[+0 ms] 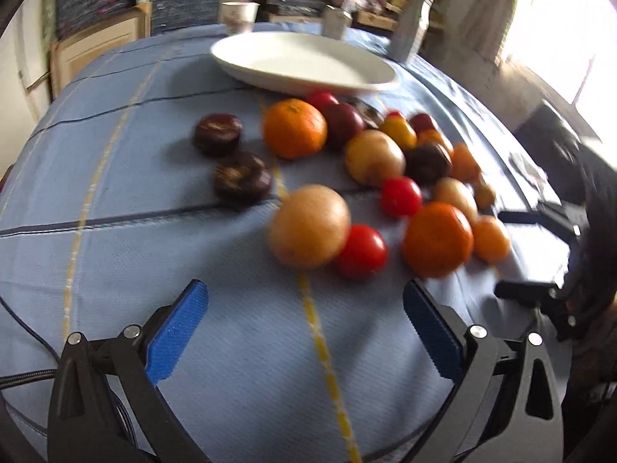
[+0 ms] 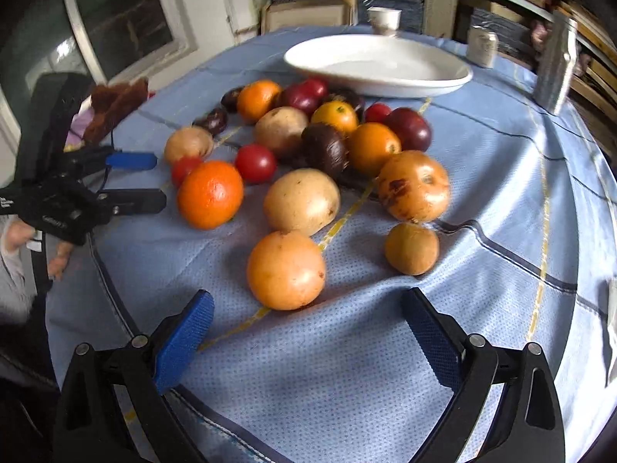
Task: Organize fruits
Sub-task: 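Reach the left gripper to the pale pear while the right gripper grasps an orange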
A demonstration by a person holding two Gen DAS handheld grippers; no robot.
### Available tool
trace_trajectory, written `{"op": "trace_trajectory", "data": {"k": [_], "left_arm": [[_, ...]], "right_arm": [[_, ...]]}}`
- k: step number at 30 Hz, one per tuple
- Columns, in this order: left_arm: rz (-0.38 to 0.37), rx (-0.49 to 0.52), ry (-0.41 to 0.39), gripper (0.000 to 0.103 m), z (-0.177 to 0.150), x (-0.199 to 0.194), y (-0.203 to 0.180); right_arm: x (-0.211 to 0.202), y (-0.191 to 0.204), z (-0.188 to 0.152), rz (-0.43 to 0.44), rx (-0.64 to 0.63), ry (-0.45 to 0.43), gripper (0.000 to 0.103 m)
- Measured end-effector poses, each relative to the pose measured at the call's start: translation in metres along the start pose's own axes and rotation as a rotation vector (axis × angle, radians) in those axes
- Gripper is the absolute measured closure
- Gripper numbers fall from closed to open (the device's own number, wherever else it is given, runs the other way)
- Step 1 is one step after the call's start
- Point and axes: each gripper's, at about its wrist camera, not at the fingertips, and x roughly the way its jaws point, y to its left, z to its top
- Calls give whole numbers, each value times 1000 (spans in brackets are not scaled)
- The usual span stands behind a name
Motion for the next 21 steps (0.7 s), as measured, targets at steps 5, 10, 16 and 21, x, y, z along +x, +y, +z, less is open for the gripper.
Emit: {"op": "trace_trajectory", "data": {"k": [5,10,16,21], "left_arm": [[-49,18,-23,4,14,0,-1],[-60,84,-14,4,19,6,-17],[-93,124,-19,13,26,10,-24],[-38,168,-32,35,39,15,-18]], "right_arm": [[-11,13,3,14,-68,-67,24],[3,12,11,33,-76,-5,58],[3,10,10,38,-68,-7,59],[2,8,9,45,-53,-10,63]]}}
